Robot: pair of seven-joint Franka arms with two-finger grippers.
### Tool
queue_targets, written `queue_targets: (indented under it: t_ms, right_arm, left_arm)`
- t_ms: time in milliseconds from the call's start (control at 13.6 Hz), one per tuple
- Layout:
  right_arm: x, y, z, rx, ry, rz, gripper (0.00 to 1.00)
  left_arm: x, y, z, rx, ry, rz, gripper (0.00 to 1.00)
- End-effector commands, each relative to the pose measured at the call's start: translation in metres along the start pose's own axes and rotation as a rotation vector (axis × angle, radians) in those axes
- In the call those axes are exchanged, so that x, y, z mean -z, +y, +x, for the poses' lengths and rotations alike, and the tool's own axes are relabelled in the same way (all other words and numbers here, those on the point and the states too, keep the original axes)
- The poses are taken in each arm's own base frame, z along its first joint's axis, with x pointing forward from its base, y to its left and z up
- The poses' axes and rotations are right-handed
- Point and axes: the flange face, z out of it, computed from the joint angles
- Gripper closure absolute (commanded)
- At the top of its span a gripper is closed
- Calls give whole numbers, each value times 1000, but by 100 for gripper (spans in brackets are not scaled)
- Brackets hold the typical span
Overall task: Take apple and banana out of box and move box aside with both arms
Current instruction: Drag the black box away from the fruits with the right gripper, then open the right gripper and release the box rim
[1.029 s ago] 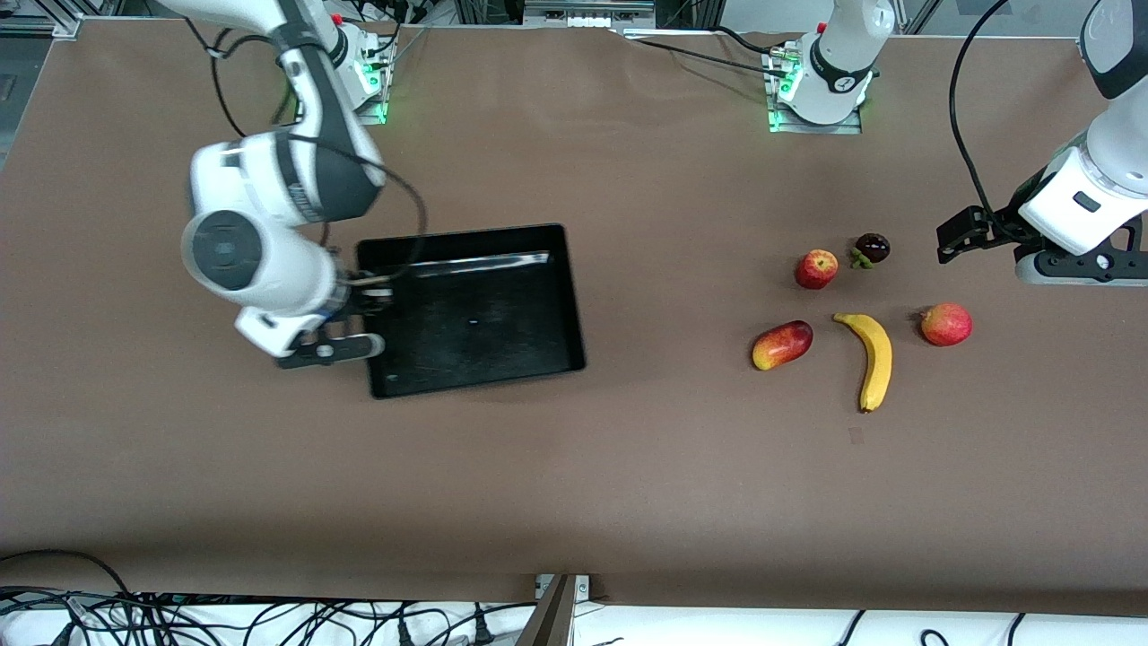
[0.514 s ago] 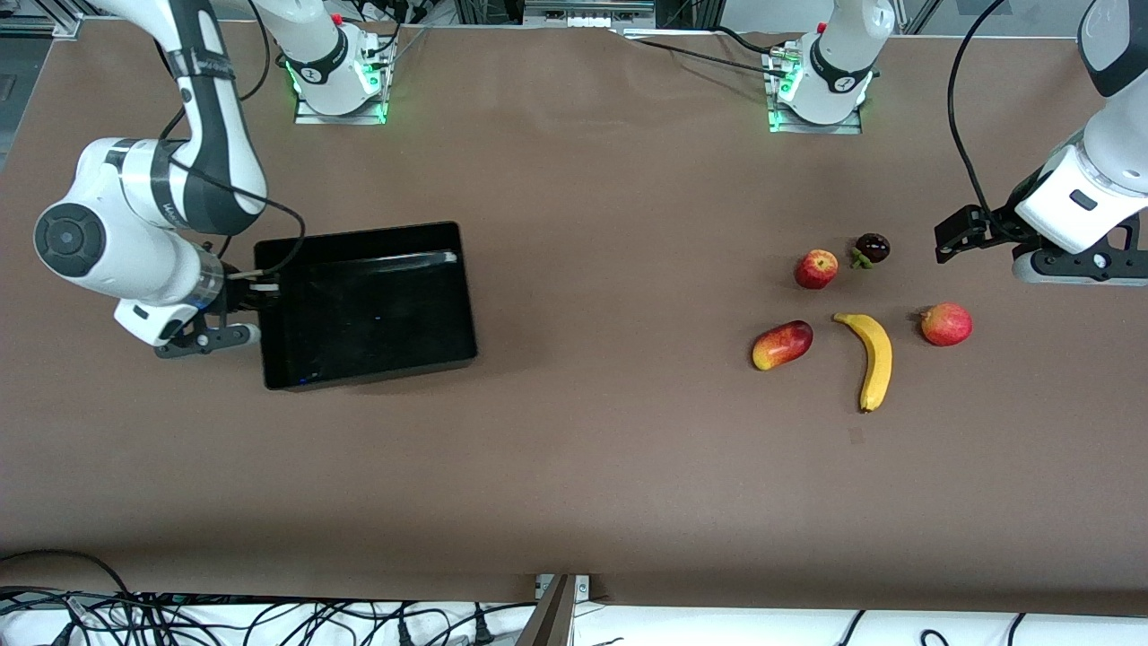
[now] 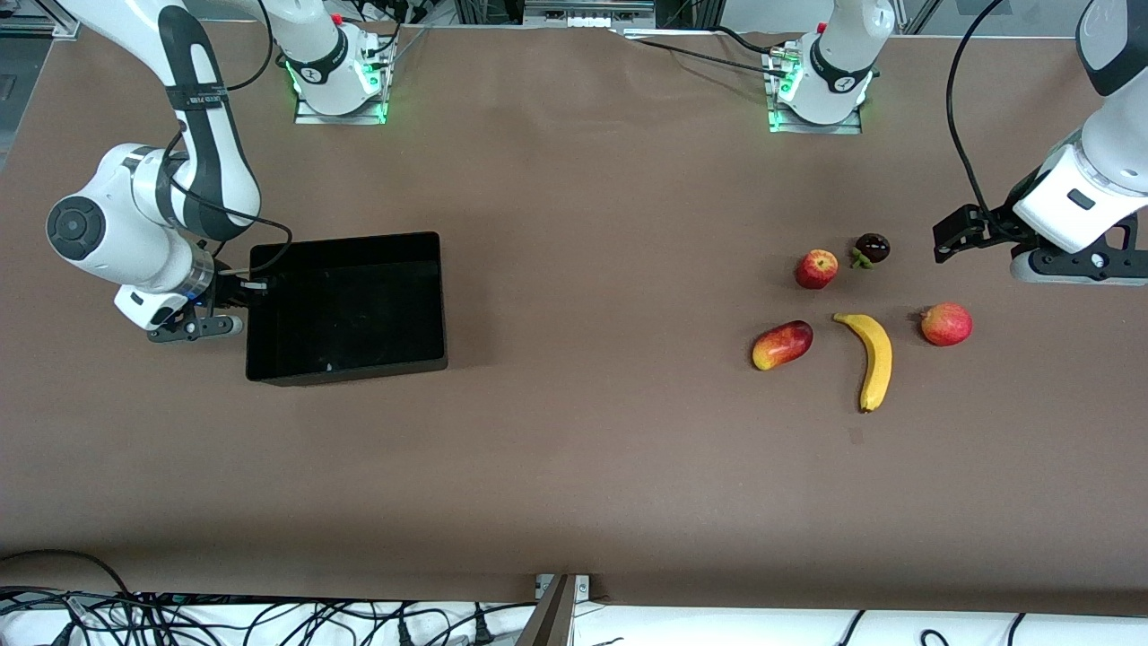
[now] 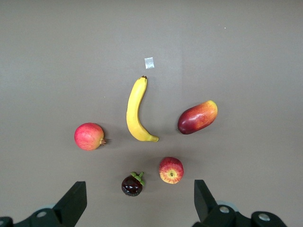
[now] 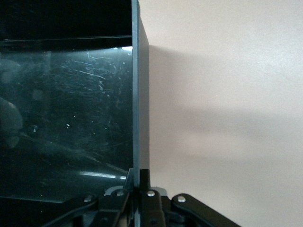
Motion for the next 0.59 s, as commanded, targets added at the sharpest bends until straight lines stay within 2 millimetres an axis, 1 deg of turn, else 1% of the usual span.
queue_targets:
  t_ms: [0,73,147,220,294,367,514]
  right_arm:
    - [-17,5,-8,-5,3,2,89]
    - [-18,4,-8,-5,3,0,61]
    - [-18,4,-8,-5,2,1,38]
    - [-16,4,-7,-6,3,2,13]
    - [-10,1,-3,7,11,4,0]
    - [1,0,2,37,30,7,0]
    - [29,0,19,57,61,7,0]
  left_arm:
    - [3,2,2,-11,1,17,0]
    - [3,3,2,-12,1,17,0]
    - [4,4,2,-14,3,17,0]
    - [3,3,2,-13,1,17,0]
    - [3,3,2,-13,1,17,0]
    - [3,2,2,-11,1,17,0]
    - [3,3,2,-13,1,17,0]
